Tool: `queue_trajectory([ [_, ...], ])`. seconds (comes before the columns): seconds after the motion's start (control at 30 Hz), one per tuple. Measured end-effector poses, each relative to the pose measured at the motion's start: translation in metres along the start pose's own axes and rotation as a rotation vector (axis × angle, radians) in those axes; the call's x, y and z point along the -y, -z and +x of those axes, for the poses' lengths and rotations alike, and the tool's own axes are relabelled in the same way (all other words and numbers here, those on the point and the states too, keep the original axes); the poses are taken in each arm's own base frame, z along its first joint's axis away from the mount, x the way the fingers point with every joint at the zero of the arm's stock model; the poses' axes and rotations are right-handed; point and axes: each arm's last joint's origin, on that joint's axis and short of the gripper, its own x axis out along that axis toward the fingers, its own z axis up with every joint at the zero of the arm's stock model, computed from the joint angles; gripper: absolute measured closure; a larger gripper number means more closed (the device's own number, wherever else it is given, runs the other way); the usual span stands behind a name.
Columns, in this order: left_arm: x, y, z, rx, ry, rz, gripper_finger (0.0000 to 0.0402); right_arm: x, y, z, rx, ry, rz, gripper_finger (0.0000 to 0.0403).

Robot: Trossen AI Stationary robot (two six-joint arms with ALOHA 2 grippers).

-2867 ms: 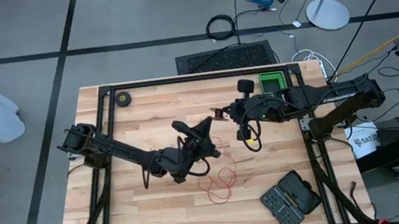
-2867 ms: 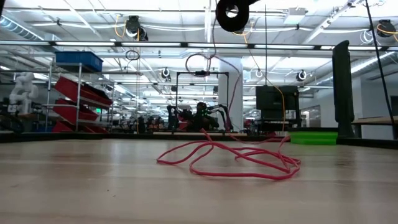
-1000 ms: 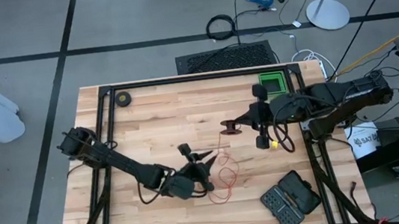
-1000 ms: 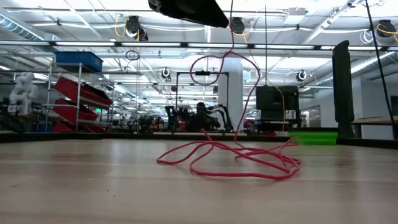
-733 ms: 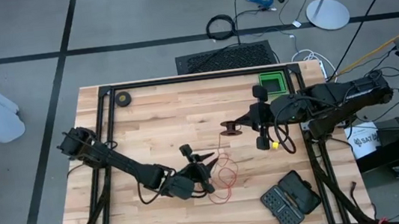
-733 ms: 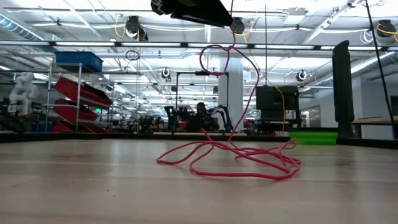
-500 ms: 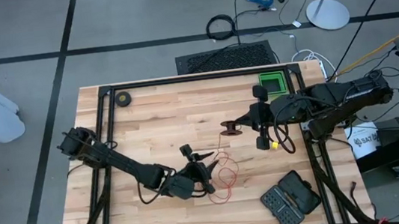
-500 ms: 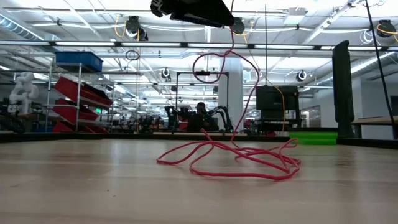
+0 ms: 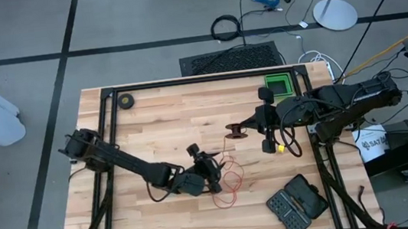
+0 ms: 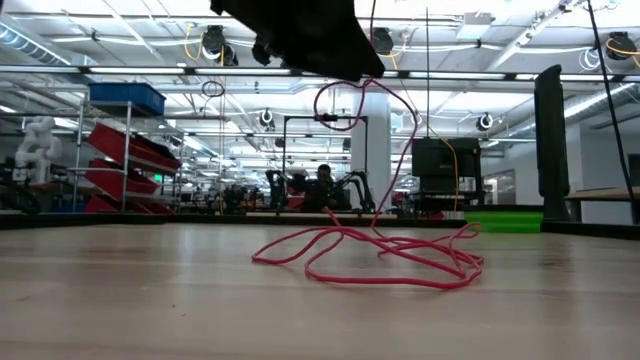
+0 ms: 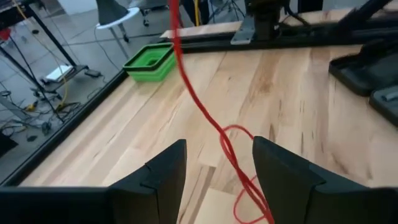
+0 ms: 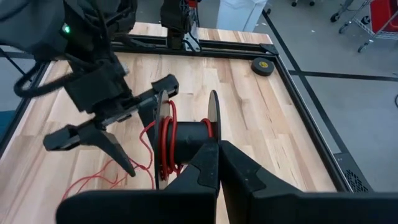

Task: Coil cords
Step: Coil the red wire into the spool

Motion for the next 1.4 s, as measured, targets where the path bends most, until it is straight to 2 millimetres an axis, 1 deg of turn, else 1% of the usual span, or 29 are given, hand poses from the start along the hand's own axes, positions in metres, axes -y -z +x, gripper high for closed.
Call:
queue_trajectory([
  [0.13,0.0044,0.0054,0.0065,0.005,0.002,0.023,0.0209,0.0000,0.0000,0.0000,0.000,0.000,0.000,0.0403],
  [0.23,0.0067,0.0046,0.0082,0.027,0.015,0.028,0.0209,0.0000,0.0000,0.0000,0.000,0.000,0.000,0.0403],
  [0.4,0.0078,0.0018,0.0081,0.053,0.023,0.033,0.0209,0.0001,0.0005,0.0000,-0.006,0.000,-0.002,0.0403],
  [1.4,0.0083,-0.0012,0.0078,0.076,0.032,0.015,0.0214,0.0003,0.0014,0.0000,-0.014,0.002,-0.004,0.0403],
])
